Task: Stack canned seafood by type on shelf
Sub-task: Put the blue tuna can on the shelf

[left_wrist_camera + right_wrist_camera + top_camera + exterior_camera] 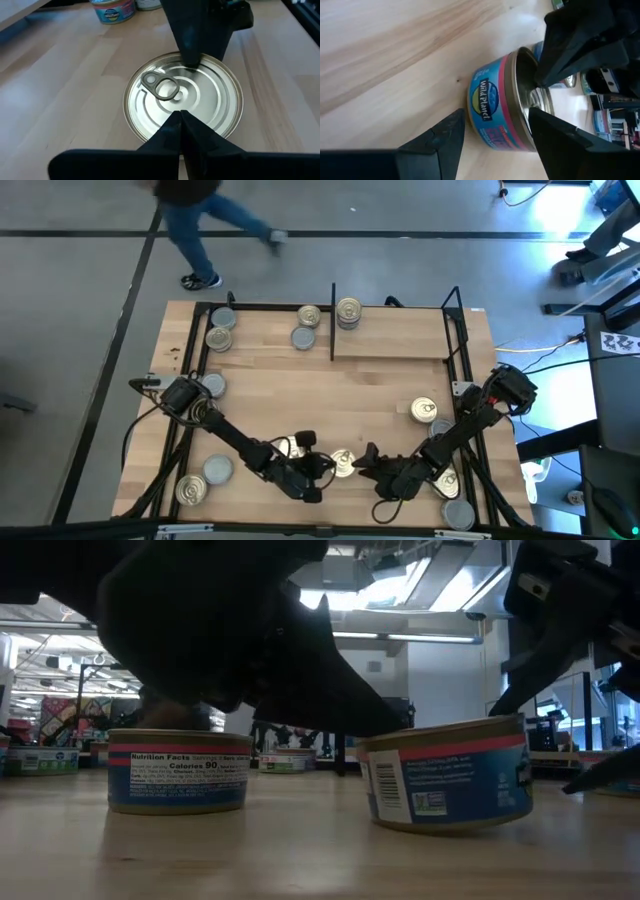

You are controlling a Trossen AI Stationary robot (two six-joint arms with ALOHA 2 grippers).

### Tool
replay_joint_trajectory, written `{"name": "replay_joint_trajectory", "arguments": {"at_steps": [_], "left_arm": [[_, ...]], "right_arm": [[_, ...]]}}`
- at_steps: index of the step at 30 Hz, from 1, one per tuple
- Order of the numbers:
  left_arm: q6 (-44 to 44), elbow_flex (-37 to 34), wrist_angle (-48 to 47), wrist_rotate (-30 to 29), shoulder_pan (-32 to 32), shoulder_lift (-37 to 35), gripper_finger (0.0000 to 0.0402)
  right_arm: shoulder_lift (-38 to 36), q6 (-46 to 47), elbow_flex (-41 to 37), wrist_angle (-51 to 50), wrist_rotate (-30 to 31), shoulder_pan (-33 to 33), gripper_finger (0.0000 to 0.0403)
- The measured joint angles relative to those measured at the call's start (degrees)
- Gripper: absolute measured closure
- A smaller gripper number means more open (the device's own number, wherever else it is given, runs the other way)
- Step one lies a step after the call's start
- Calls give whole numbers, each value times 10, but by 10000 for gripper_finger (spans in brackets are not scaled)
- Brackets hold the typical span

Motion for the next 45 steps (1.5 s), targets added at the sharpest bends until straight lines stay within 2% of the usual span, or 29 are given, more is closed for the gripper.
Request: {"name": "replay_joint_trajectory", "arguments": {"at_steps": [8, 13, 22, 30, 32, 35, 38, 43, 45], "left_arm": [[8, -10, 28, 0, 0, 0, 396], [8, -10, 28, 0, 0, 0, 395], [12, -10, 28, 0, 0, 0, 394], [12, -10, 28, 0, -1, 0, 394], [12, -10, 28, 0, -1, 0, 394], [12, -10, 28, 0, -1, 0, 394], [12, -10, 28, 0, -1, 0, 394], [12, -10, 28, 1, -1, 0, 394], [12, -10, 28, 1, -1, 0, 394]], "right_arm": [[0, 16, 0, -4, 3, -12, 182], [0, 62, 12, -8, -3, -11, 182], [0, 144, 68, -32, 20, -11, 182], [-1, 132, 82, -37, 20, -11, 182], [-1, 137, 82, -46, 37, -10, 180], [-1, 154, 82, -52, 72, -3, 159], [-1, 150, 82, -67, 89, 7, 114], [-1, 149, 82, -138, 66, 21, 26], [-1, 149, 82, -172, 42, 20, 9]]}}
